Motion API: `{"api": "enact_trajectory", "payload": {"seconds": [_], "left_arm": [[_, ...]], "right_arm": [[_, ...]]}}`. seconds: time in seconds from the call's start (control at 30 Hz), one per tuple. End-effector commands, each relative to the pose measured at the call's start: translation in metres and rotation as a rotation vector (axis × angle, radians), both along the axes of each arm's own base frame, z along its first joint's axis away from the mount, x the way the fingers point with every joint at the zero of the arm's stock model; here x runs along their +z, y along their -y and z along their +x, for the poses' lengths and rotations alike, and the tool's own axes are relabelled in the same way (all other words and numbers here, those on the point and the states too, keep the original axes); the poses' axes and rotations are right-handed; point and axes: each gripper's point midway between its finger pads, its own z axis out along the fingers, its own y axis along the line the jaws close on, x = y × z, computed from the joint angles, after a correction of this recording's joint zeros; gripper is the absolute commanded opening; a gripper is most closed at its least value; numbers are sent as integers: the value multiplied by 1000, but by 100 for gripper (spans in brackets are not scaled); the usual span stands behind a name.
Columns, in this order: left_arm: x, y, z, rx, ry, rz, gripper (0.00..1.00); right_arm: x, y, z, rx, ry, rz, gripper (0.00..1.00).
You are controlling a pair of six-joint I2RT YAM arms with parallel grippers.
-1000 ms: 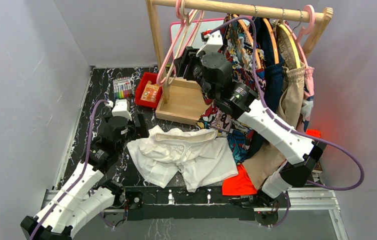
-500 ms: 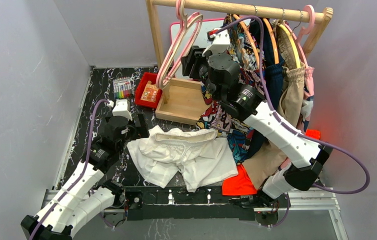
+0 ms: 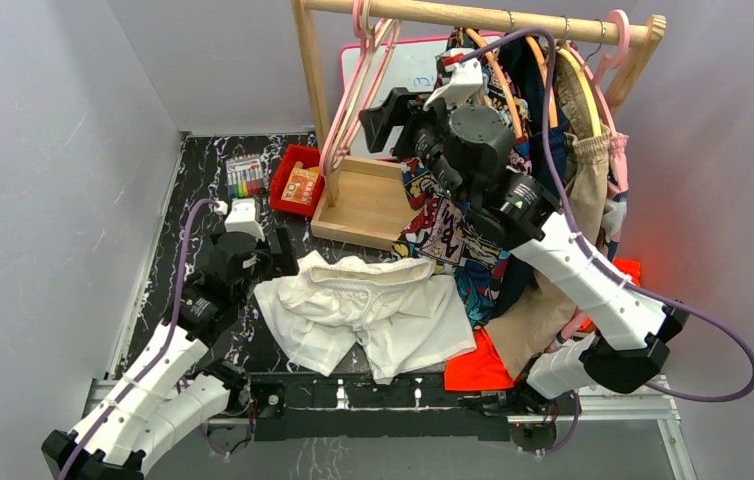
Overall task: Place the shorts on the hanger
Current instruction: Pick up the hanger from the clothesline.
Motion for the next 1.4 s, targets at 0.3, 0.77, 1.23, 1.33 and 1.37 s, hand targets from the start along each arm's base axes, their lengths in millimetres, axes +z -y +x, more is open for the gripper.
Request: {"api": "enact_trajectory", "payload": {"seconds": [0.3, 0.77, 1.23, 1.33, 1.37], "left_arm": [[8, 1, 3, -1, 18, 4, 98], [7, 1, 4, -2, 11, 9, 98], [6, 2, 4, -8, 8, 7, 98], [6, 2, 3, -8, 8, 7, 98], [6, 2, 4, -7, 9, 6, 98]], "right_arm": [[9, -28, 5, 66, -19, -5, 91], [-3, -29, 17, 20, -32, -53, 81], [-11, -20, 21, -28, -29, -90, 65], [-15, -17, 24, -53, -32, -110, 64], [-16, -14, 26, -67, -31, -116, 63]]}}
